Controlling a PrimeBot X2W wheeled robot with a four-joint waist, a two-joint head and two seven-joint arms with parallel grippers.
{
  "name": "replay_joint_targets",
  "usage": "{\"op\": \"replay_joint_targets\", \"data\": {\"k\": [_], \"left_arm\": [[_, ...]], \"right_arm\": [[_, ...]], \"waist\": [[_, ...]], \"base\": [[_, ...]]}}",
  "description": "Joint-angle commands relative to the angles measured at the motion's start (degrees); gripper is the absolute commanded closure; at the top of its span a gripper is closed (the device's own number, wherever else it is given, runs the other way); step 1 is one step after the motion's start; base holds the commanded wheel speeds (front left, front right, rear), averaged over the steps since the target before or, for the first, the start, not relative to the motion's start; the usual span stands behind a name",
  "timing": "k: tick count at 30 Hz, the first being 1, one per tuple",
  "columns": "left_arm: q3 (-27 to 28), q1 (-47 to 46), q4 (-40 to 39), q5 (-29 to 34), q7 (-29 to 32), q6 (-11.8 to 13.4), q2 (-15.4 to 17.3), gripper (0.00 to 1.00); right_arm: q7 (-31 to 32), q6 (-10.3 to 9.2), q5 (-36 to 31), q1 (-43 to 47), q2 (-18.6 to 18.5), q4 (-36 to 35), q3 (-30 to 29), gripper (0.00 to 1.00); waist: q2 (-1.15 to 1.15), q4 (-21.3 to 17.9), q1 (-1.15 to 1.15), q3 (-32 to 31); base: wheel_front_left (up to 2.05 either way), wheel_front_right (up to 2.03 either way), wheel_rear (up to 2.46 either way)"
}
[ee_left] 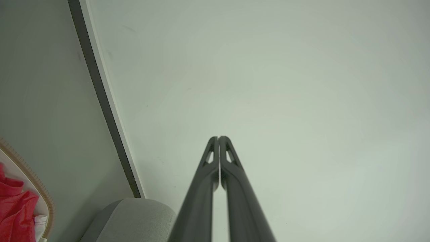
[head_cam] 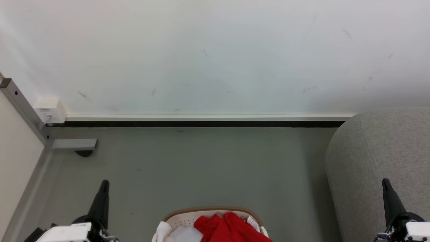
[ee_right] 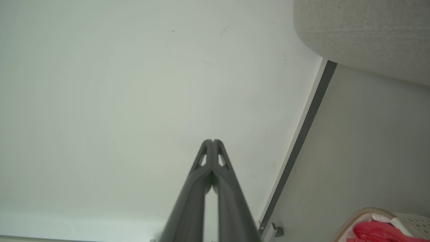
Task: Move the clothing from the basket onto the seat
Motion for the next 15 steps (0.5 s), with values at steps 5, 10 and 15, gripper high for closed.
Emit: {"op": "replay_joint_targets", "data": {"k": [5, 10, 15], "left_arm": [[0.0, -0.5, 0.0, -0.8, 0.1, -0.1, 0.1, 1.00], [0.0, -0.5, 0.0, -0.8, 0.1, -0.1, 0.1, 1.00], [0.0, -0.5, 0.0, -0.8, 0.1, -0.1, 0.1, 1.00]], "right_arm": [[0.1, -0.13, -0.3, -0.7, 0.0, 0.1, -0.2, 1.00], [0.1, -0.13, -0.3, -0.7, 0.0, 0.1, -0.2, 1.00], [0.1, -0.13, -0.3, -0.7, 0.0, 0.1, -0.2, 1.00]], "waist": [[0.00, 0.0, 0.00, 0.0], [0.00, 0.0, 0.00, 0.0], [0.00, 0.0, 0.00, 0.0]], "base": [[0.00, 0.00, 0.00], [0.00, 0.00, 0.00], [0.00, 0.00, 0.00]]}}
